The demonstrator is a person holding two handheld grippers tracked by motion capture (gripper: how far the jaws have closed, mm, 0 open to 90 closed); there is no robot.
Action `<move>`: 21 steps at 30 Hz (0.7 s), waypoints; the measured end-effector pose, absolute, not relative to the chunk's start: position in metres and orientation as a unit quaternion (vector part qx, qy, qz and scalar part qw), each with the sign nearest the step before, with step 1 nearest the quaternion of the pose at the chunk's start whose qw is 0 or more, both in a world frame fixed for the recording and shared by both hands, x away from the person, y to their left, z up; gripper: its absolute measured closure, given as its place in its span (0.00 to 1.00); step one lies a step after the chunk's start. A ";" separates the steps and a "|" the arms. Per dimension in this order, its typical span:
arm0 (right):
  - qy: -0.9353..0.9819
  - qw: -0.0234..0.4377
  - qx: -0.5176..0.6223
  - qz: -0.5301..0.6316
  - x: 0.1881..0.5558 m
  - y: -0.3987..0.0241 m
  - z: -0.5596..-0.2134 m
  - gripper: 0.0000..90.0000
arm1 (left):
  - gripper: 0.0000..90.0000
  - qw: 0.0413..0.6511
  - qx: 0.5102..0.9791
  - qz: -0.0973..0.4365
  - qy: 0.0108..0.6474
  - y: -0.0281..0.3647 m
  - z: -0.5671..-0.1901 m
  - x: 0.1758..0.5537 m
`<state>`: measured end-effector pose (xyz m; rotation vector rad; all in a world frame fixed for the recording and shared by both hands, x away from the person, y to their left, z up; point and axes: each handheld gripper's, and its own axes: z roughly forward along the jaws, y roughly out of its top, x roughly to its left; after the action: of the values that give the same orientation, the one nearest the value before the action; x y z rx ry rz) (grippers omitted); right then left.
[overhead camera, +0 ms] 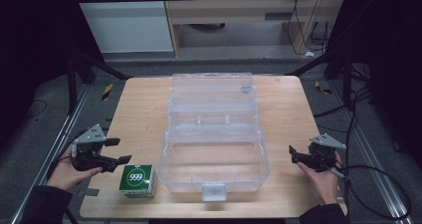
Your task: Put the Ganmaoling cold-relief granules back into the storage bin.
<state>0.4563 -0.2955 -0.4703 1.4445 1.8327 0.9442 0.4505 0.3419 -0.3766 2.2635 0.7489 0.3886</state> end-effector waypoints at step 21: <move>0.707 0.306 0.537 0.343 0.457 -0.295 -0.474 0.06 | 0.13 0.261 0.949 0.114 0.136 0.319 -0.369 0.436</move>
<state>0.4571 -0.2949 -0.4737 1.4214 1.8711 0.9086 0.4362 0.3190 -0.3689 2.5698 0.3680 0.3088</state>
